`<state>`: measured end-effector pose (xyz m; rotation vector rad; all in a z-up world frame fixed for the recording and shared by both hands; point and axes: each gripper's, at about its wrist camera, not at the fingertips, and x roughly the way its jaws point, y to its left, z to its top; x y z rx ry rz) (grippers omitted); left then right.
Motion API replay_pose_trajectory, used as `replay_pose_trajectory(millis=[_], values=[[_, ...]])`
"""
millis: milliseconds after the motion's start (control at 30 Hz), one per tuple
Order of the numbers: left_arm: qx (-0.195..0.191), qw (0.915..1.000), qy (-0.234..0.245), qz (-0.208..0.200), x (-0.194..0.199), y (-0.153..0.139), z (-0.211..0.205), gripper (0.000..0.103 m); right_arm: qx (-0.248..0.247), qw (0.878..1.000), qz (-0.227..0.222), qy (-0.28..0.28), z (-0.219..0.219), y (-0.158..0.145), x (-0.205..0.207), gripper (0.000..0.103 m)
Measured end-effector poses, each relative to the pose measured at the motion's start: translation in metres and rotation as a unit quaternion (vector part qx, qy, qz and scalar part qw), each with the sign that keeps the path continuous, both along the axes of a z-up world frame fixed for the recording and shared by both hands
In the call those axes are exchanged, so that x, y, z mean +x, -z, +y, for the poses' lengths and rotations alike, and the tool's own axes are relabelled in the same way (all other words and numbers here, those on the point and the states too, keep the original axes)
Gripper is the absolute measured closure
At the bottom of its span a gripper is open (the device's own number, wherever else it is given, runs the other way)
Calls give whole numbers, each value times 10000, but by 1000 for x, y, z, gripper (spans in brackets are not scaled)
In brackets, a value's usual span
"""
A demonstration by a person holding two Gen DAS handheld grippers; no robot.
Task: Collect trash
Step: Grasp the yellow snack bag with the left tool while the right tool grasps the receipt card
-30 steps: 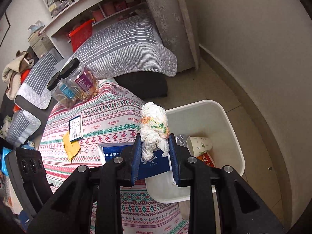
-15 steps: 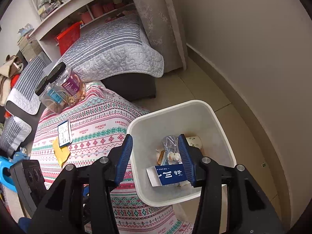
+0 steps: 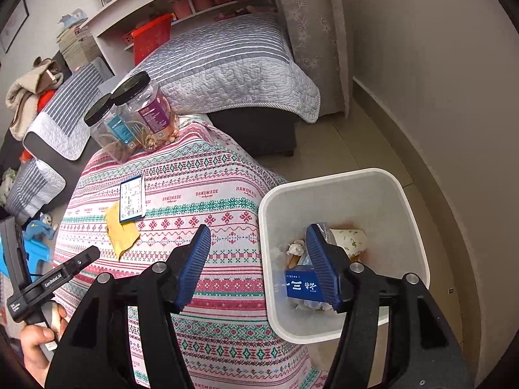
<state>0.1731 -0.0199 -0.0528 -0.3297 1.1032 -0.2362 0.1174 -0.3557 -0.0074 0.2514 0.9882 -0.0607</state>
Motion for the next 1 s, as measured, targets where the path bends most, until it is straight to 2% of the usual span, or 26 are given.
replay_pose_trajectory(millis=[133, 200, 367, 467, 533, 767, 800, 833, 867, 900, 1000], values=[[-323, 9977, -525, 288, 5, 20, 45, 35, 21, 9996, 83, -280, 22, 7, 8, 39], [-312, 9966, -675, 366, 0, 25, 54, 35, 4, 9991, 130, -399, 33, 10, 11, 35], [-286, 9970, -659, 302, 9, 37, 41, 35, -61, 9973, 146, -712, 61, 14, 20, 29], [-354, 9970, -581, 365, 15, 47, 31, 37, -130, 9959, 176, -876, 76, 17, 24, 28], [-368, 9974, -491, 369, 19, 52, 25, 43, -163, 9950, 213, -958, 83, 19, 27, 28], [-254, 9978, -449, 428, 30, 67, 14, 43, -232, 9926, 288, -1156, 102, 26, 38, 26], [-247, 9979, -439, 411, 33, 68, 12, 47, -220, 9923, 309, -1177, 105, 28, 41, 26], [-226, 9981, -418, 389, 33, 69, 11, 63, -212, 9919, 334, -1205, 108, 31, 44, 26], [-212, 9982, -385, 410, 34, 70, 10, 73, -210, 9914, 368, -1236, 112, 34, 47, 25], [-208, 9980, -373, 462, 35, 72, 10, 92, -200, 9907, 402, -1281, 117, 37, 51, 25], [-176, 9985, -374, 373, 33, 72, 10, 97, -133, 9892, 494, -1372, 129, 49, 62, 24]])
